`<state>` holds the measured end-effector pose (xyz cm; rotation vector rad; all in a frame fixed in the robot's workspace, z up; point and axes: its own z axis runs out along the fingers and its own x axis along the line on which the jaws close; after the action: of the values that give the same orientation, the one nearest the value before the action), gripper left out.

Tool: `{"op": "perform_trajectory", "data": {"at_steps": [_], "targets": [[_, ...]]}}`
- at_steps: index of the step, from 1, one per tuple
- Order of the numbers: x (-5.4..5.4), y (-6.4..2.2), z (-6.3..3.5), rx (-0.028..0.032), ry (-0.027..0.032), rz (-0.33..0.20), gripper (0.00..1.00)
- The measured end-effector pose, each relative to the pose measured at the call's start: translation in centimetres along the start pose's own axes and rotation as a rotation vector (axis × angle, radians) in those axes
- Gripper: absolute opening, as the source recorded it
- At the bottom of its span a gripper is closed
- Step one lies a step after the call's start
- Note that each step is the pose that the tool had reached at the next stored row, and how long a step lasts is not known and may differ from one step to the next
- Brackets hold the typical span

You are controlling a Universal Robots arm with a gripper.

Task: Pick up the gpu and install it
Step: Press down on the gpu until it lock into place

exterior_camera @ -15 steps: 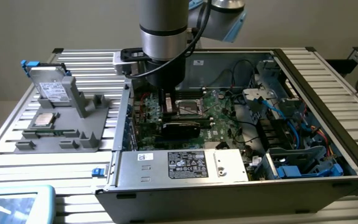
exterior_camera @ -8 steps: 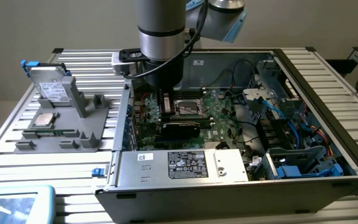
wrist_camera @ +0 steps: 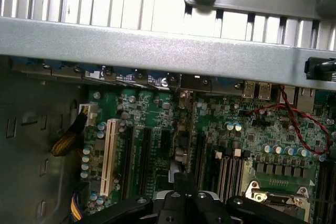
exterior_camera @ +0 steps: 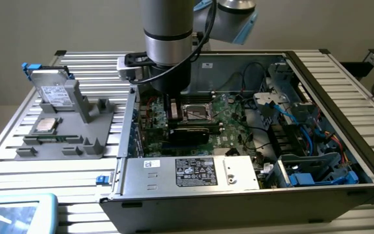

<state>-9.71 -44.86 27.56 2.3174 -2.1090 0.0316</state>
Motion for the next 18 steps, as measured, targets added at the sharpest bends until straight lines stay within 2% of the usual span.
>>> {"op": "perform_trajectory", "data": {"at_steps": [18], "targets": [[-0.17, 0.18, 0.79, -0.0002, 0.0005, 0.000, 0.11]]}}
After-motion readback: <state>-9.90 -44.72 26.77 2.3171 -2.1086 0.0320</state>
